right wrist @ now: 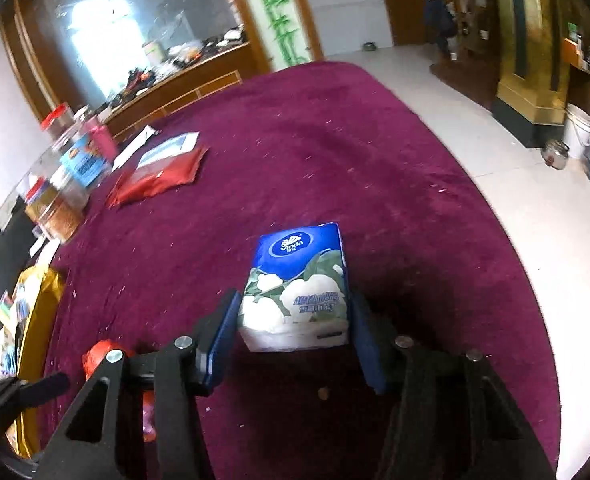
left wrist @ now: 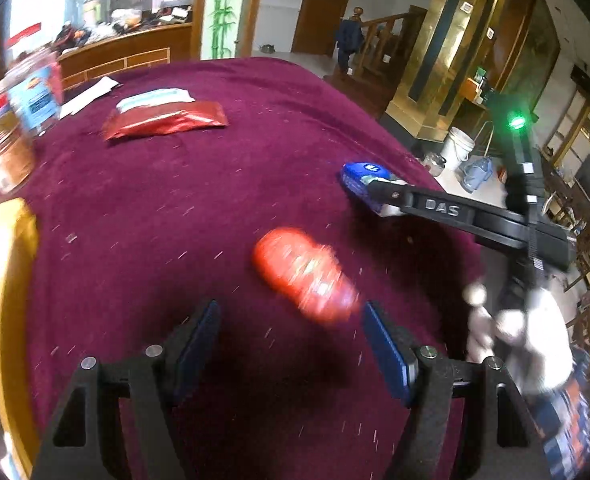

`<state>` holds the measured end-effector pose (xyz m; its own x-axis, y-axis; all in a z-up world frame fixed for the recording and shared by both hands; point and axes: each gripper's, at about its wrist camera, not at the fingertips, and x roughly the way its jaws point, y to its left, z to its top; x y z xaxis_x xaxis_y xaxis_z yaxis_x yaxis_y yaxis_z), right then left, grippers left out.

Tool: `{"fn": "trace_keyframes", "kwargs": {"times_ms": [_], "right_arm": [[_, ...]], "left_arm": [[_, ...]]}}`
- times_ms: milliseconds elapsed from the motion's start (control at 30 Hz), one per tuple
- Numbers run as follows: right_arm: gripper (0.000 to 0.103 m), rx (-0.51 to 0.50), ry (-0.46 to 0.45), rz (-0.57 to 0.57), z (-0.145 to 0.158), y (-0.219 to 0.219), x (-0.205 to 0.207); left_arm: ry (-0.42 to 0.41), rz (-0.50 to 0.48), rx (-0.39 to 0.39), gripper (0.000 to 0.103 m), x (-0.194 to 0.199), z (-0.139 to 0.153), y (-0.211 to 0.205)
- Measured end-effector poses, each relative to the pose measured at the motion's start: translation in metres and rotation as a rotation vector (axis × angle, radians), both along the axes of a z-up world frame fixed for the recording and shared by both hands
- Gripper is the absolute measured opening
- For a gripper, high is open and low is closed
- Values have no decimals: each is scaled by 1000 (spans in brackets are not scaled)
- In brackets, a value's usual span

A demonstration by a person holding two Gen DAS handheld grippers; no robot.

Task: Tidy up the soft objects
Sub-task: 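Grasp the blue Vinda tissue pack with right tool while left grasps red plastic bag, then carry the tissue pack and red bag into the tray and open both tools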

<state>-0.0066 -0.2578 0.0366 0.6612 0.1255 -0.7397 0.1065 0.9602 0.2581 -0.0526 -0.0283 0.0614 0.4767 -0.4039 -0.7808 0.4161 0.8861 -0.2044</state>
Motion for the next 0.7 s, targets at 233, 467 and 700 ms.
{"fn": "trace_keyframes", "kwargs": {"times_ms": [233,467,700], "right_arm": [[53,28,30,-15,-5,-11,2],[53,45,31,-31,-6,-17,0],[52,60,-8,-65,-2,-26,-4]], "left_arm": [[-153,-19,109,76,23,-19,-61],[-40,-90,70,35,24,-31,-58],[-82,-27,-107,35,-21,32,16]]}}
